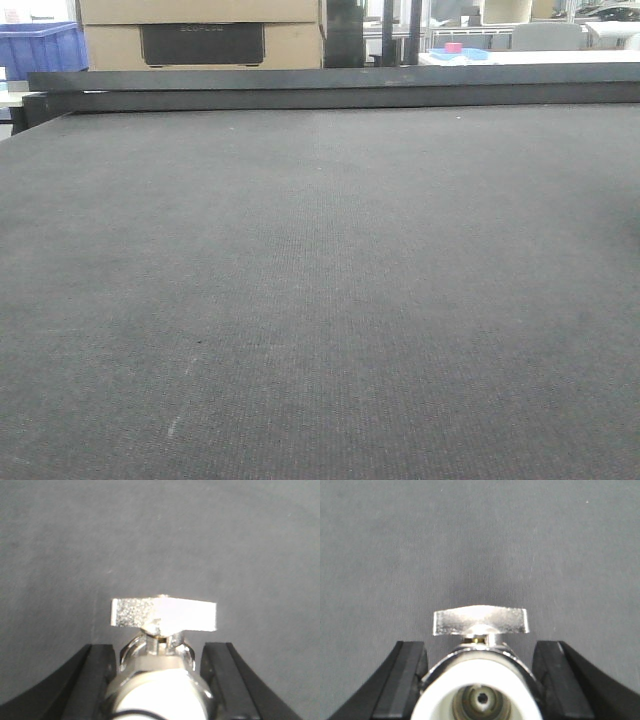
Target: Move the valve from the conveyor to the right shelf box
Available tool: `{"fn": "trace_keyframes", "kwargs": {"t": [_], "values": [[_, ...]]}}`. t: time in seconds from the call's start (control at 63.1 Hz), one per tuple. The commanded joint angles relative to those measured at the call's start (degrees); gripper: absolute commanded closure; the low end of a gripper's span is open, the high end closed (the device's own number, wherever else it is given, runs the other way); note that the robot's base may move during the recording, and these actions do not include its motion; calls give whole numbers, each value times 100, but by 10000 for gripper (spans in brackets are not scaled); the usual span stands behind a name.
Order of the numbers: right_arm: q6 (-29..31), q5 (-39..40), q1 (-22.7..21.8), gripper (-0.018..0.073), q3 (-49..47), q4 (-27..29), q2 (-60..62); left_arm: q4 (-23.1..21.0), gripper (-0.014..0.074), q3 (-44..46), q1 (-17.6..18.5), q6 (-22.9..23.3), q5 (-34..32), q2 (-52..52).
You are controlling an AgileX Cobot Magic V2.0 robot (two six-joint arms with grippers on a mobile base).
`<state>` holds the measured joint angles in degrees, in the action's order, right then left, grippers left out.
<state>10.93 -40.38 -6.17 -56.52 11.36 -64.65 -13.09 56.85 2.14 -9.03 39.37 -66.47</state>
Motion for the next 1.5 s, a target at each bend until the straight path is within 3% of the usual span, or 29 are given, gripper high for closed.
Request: {"fn": "trace_keyframes", "kwargs": {"t": [0.0, 0.222, 1.489], "values": [[53, 437, -1, 726, 180, 3, 341, 59, 707, -196, 38, 32, -286, 297], [53, 462, -1, 726, 276, 3, 575, 84, 707, -504, 38, 32, -265, 667], [53, 493, -1, 726, 276, 3, 575, 84, 707, -517, 38, 32, -299, 666]]}}
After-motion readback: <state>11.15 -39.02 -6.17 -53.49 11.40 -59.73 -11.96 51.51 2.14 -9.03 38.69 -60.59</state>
